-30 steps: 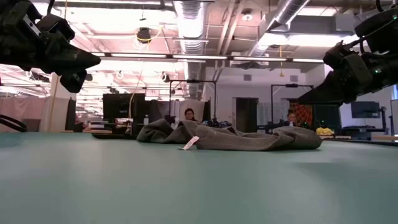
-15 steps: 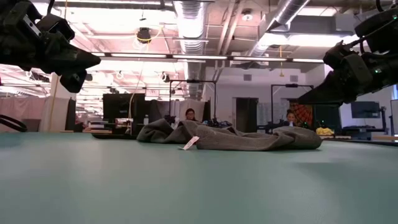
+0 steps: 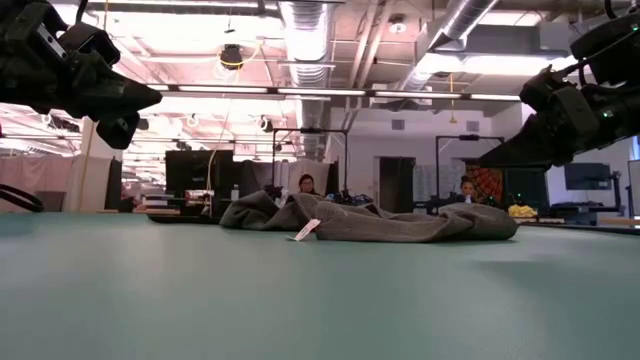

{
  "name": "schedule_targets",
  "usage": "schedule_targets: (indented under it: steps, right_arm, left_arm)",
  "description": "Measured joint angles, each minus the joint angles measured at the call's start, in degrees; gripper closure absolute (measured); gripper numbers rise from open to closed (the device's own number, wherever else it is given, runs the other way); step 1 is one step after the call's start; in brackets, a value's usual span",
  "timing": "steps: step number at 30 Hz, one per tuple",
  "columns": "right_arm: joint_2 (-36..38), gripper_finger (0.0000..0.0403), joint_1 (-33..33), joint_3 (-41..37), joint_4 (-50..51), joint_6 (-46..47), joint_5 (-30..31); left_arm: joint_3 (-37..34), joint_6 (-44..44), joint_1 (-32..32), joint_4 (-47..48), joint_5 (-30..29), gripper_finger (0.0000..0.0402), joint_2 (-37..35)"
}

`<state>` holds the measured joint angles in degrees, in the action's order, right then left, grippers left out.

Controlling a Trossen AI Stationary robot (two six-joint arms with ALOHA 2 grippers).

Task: Roll towel into tight, uniform cylinder

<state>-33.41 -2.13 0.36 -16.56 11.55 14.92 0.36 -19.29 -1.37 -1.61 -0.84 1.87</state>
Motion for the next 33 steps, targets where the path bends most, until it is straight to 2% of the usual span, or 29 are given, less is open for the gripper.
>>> schedule_targets:
  steps: [26,30,33]
  right_arm:
    - [0.0,0.0344,0.0,0.0,0.0,0.0,0.0]
    - [0.0,0.0344,0.0,0.0,-0.5,0.0,0.0]
    - [0.0,0.0344,-0.3,0.3,-0.5,0.0,0.0]
  left_arm:
    - [0.0,0.1,0.0,0.0,-0.1,0.0401,0.0]
    - [0.0,-8.8,0.0,-0.5,-0.6,0.0401,0.0]
    - [0.0,-11.1,0.0,-2.2,-6.8,0.0401,0.0]
